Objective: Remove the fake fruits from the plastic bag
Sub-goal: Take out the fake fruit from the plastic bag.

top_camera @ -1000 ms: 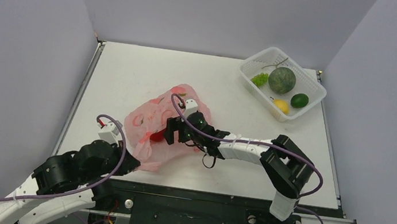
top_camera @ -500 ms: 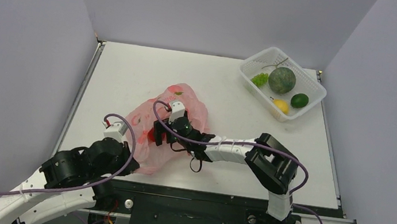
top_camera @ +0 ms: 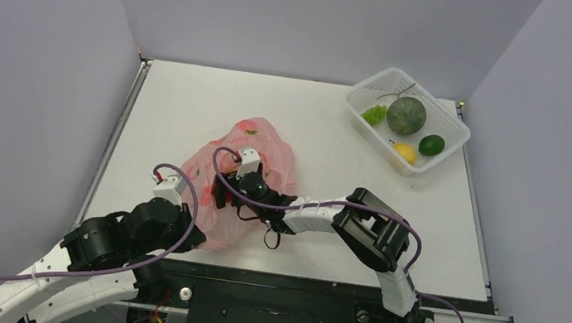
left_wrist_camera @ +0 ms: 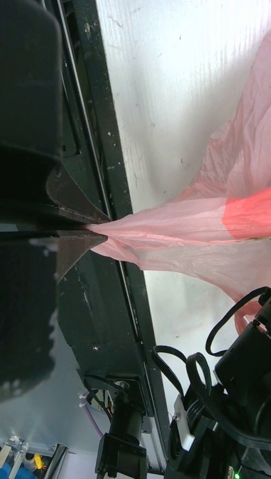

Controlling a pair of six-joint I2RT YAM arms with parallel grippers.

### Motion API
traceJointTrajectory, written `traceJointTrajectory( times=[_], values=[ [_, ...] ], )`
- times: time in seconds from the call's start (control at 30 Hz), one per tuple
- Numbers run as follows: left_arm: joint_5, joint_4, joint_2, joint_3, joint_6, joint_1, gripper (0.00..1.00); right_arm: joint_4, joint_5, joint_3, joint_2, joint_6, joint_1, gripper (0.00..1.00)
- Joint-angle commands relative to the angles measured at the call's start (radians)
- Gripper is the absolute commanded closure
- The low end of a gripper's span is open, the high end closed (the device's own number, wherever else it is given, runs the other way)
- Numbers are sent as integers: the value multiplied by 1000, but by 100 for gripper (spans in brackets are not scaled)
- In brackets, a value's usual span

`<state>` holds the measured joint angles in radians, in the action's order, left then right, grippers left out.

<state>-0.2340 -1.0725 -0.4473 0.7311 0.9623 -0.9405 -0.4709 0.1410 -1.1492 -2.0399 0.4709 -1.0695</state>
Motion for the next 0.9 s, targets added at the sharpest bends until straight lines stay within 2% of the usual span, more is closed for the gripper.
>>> traceJointTrajectory(
  times=[0.0, 0.17, 0.27, 0.37, 0.53, 0.87],
  values=[
    [9, 52, 18, 0, 7, 3, 100, -40, 19, -52, -7, 20, -6, 20],
    [3, 45, 35, -6, 12, 3, 100, -30, -1, -41, 21, 13, -5, 39],
    [0, 41, 50, -17, 17, 2, 100, -19, -13, -29, 53, 8, -5, 56],
    [-3, 36, 58, -17, 18, 3, 100, 16, -25, -16, 85, 0, -6, 68],
    [-16, 27, 61, -7, 13, 3, 100, 35, -9, 47, 188, -33, -4, 98],
    [-21, 43, 63, -25, 13, 2, 100, -135, -109, 269, 385, -111, -2, 100]
  ],
)
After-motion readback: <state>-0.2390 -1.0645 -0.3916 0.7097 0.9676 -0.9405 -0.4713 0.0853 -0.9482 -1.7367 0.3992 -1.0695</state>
